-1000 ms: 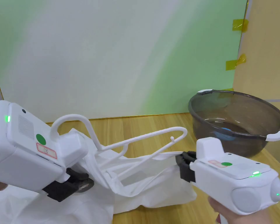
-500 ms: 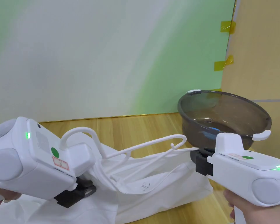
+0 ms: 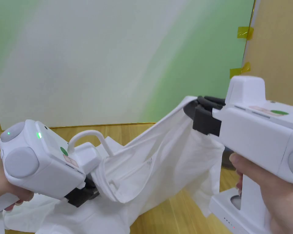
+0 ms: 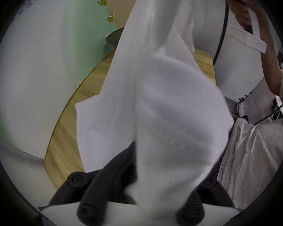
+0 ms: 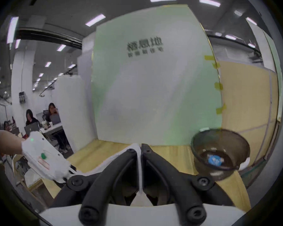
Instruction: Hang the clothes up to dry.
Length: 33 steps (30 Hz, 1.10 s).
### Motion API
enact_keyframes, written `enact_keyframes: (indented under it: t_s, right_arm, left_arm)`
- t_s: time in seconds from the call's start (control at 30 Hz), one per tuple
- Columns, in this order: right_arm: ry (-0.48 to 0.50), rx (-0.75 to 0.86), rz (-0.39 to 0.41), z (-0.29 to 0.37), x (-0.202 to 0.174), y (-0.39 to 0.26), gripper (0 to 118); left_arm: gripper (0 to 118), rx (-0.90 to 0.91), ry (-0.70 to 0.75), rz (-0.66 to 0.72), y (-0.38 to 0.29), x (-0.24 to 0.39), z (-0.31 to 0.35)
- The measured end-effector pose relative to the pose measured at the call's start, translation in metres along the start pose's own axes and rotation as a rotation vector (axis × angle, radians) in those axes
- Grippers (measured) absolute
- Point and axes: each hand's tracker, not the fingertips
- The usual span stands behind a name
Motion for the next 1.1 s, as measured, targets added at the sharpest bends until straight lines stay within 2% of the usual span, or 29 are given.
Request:
enact_keyframes:
  t_s: [0.2, 0.27, 0.43, 0.5, 0.57, 0.73, 0.83, 0.9, 0.93, 0.97, 1.1]
  right_arm:
    - [0.011, 0.026, 0.056, 0.001, -0.009, 0.011, 2]
    - [0.052, 0.018, 0.070, 0.003, -0.007, 0.003, 2]
    - [0.181, -0.126, 0.309, 0.008, -0.023, -0.039, 2]
    - [0.200, -0.189, 0.364, 0.005, -0.028, -0.058, 2]
    - [0.282, -0.270, 0.395, -0.002, -0.031, -0.079, 2]
    - [0.418, -0.456, 0.614, -0.023, -0.059, -0.134, 2]
    - [0.468, -0.497, 0.623, -0.034, -0.074, -0.155, 2]
    - [0.508, -0.516, 0.598, -0.041, -0.078, -0.161, 2]
    - [0.499, -0.502, 0.585, -0.043, -0.078, -0.161, 2]
    - [0.537, -0.506, 0.557, -0.044, -0.079, -0.162, 2]
    - [0.547, -0.506, 0.589, -0.045, -0.085, -0.163, 2]
  left_arm:
    - [7, 0.034, 0.008, 0.007, 0.005, -0.007, 0.013]
    - [7, 0.039, 0.013, 0.008, 0.004, -0.006, 0.015]
    - [7, 0.043, 0.021, 0.014, -0.001, -0.010, 0.017]
    - [7, 0.050, 0.009, 0.023, -0.002, -0.009, 0.019]
    - [7, 0.067, -0.011, 0.035, -0.002, -0.007, 0.023]
    - [7, 0.110, -0.033, 0.074, -0.003, -0.004, 0.033]
    - [7, 0.081, -0.002, 0.034, -0.006, 0.005, 0.029]
    - [7, 0.077, -0.024, 0.057, -0.010, 0.007, 0.025]
    - [7, 0.060, -0.057, 0.059, -0.011, 0.007, 0.024]
    - [7, 0.076, -0.034, 0.062, -0.013, 0.008, 0.024]
    - [7, 0.069, -0.051, 0.083, -0.015, 0.004, 0.026]
